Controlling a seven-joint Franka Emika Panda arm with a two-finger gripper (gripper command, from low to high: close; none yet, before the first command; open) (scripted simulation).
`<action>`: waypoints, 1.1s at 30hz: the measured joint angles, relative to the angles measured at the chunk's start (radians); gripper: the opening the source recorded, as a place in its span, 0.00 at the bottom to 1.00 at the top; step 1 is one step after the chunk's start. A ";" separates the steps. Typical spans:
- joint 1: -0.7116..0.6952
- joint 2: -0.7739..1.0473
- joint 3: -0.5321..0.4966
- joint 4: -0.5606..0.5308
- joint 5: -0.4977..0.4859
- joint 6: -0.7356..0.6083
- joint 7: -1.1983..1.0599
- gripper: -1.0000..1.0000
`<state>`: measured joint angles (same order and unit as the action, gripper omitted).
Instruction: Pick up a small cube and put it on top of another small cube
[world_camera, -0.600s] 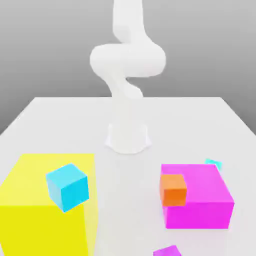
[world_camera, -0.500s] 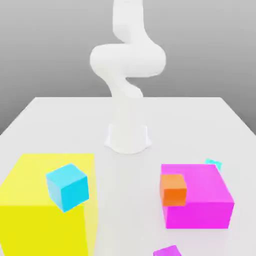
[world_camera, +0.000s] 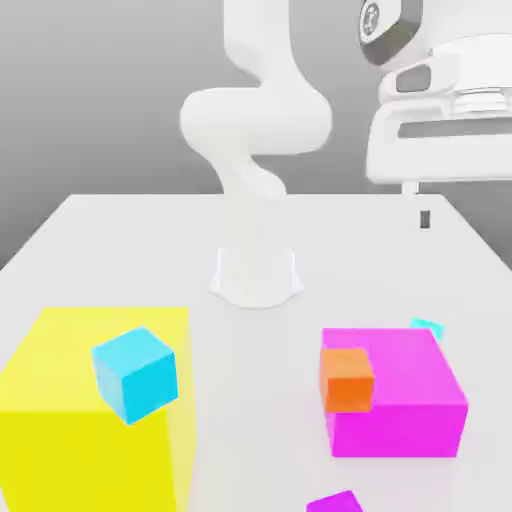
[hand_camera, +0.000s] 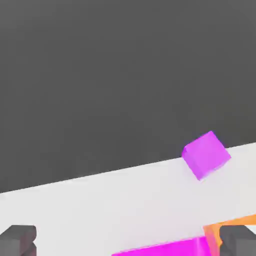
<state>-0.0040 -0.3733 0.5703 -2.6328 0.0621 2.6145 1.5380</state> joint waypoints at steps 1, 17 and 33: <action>0.000 0.021 0.024 -0.016 0.003 0.016 0.036 0.50; 0.082 0.313 0.321 -0.265 0.082 0.253 0.554 0.50; 0.095 0.468 0.152 -0.214 -0.540 0.336 1.006 0.50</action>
<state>0.0906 0.0947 0.7224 -2.8471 -0.4784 2.9504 2.5436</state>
